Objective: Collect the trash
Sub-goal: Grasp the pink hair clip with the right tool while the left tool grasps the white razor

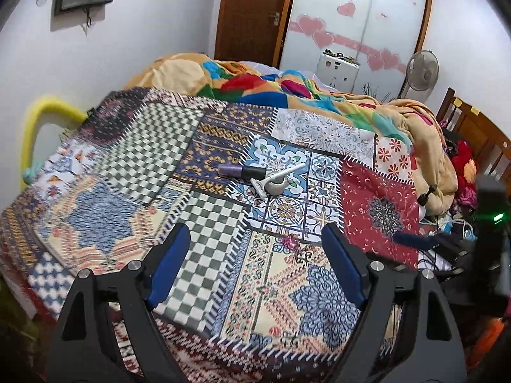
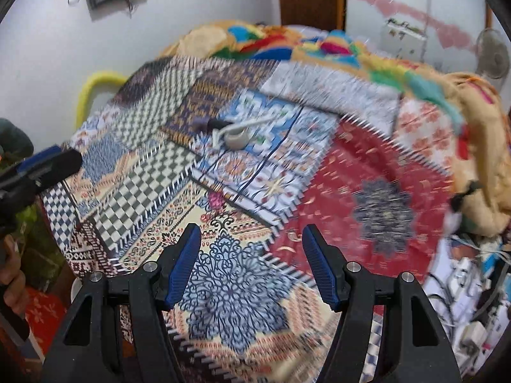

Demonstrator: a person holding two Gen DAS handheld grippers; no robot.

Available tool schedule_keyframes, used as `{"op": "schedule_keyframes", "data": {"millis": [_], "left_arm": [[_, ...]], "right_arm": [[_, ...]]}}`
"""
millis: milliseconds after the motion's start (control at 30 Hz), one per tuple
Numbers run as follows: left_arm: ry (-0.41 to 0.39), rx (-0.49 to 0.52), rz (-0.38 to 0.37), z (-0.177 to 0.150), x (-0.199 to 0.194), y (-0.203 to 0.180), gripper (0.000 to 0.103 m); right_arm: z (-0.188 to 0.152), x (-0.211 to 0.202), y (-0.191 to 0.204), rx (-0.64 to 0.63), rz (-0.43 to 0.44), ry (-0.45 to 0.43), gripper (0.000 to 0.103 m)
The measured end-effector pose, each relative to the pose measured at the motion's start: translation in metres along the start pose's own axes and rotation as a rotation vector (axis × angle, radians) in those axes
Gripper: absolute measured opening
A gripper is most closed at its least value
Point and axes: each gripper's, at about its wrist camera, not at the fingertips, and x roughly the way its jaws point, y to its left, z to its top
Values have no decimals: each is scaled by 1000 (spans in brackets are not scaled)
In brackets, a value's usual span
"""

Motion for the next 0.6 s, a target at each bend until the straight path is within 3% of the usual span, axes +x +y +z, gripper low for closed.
{"op": "schedule_keyframes", "data": {"millis": [267,367,500,600], "left_arm": [[56,-52,-12,-3,55,23,88],[82,-68,-1,-4,72,33,88],[106,-66,9,-5,87,42,88],[104,-51,10,-2,94,43,88]], "right_arm": [[9,69,8,-9,72,60,62],[15,87,17,-47,77,41,61],[16,104,28,-124,64,47,40],[14,106,35,-185,48,33,37]]}}
